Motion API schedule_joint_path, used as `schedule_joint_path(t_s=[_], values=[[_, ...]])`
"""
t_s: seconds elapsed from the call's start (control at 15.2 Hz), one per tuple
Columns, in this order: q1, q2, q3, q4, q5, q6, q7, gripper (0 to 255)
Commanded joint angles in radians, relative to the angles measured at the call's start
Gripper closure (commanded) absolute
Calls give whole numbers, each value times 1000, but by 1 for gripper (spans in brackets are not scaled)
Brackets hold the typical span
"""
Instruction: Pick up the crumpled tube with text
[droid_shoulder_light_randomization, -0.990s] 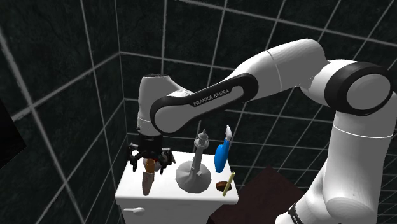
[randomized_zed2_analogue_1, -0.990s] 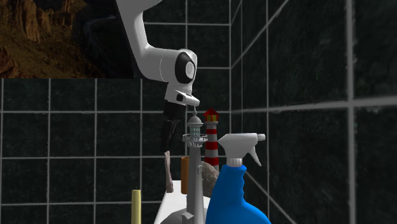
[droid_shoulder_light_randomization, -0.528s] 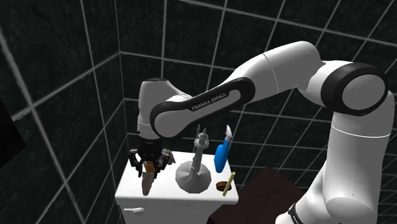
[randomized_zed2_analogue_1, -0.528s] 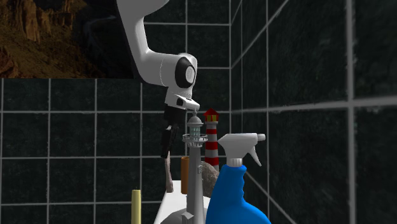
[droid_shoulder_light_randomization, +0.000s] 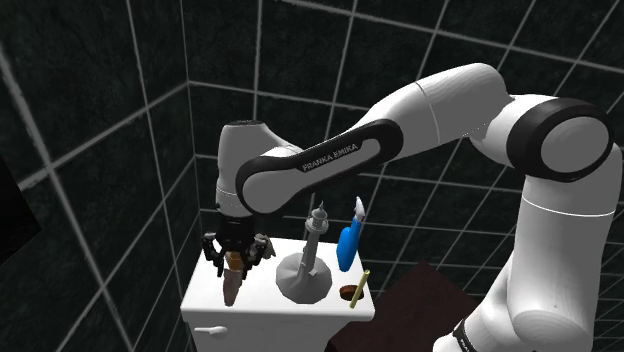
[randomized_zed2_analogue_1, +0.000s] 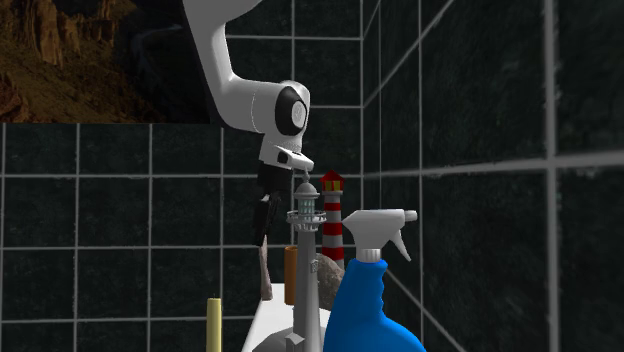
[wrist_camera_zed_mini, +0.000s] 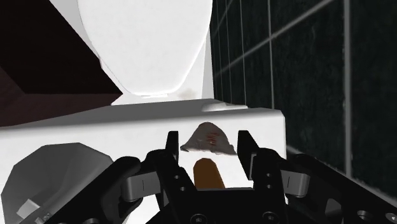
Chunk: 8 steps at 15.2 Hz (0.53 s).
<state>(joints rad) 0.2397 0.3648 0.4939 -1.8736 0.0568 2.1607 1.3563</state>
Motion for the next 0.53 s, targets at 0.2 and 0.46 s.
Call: schedule_joint_path(t_s=[0.2,0.46], values=[[-7,-34,7,23,14,-54,-1,255],[-12,-58,11,48,23,-101,0,255]])
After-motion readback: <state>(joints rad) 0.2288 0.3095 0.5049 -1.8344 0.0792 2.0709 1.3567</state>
